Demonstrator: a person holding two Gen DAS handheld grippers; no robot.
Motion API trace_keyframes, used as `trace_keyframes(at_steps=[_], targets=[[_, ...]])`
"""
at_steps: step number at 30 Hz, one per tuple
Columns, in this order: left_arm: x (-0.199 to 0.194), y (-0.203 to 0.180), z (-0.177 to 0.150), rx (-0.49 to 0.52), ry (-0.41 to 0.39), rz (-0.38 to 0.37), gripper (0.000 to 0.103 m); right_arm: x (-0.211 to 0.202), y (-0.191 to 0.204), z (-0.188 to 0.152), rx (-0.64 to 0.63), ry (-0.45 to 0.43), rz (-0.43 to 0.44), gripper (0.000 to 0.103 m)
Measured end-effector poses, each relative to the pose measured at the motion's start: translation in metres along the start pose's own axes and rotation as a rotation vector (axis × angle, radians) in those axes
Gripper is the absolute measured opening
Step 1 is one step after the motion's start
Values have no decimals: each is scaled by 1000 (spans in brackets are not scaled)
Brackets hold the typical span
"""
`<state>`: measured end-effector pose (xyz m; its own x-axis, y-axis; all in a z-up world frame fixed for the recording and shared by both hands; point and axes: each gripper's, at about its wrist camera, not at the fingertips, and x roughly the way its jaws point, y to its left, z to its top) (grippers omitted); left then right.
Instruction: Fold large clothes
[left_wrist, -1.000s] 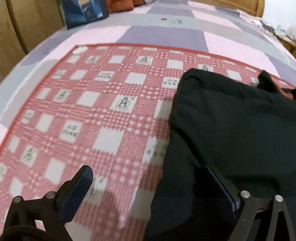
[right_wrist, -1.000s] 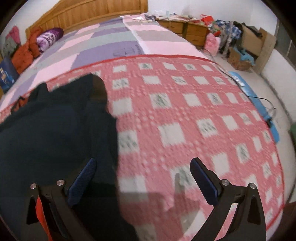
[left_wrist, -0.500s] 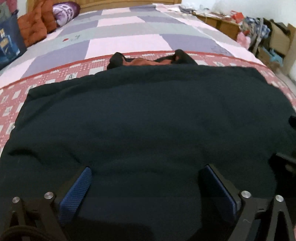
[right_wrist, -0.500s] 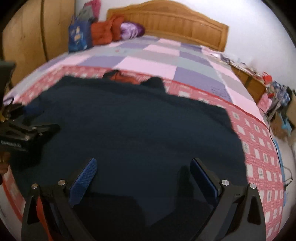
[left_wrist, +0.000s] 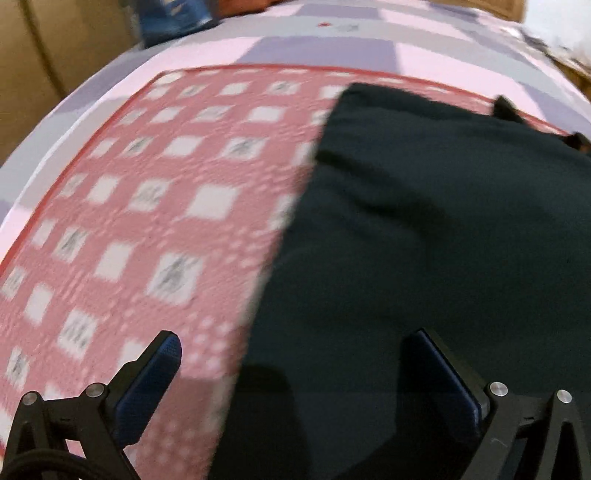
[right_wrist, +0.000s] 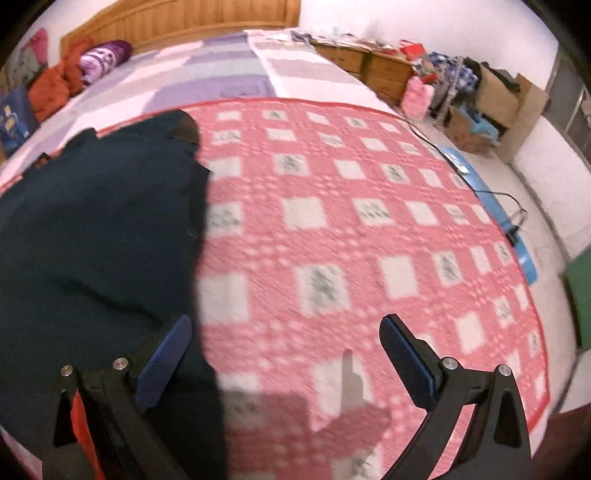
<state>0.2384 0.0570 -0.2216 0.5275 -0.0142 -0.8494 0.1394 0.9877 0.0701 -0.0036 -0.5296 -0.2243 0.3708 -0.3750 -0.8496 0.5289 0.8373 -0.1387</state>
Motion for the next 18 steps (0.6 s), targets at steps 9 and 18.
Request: trace_keyframes(at_steps=[9, 18], targets=[[-46, -6, -46, 48, -22, 47, 102, -66, 13, -34, -69, -150, 59, 102], [-37, -4, -73, 50, 51, 73, 102, -43, -2, -74, -32, 28, 0, 102]])
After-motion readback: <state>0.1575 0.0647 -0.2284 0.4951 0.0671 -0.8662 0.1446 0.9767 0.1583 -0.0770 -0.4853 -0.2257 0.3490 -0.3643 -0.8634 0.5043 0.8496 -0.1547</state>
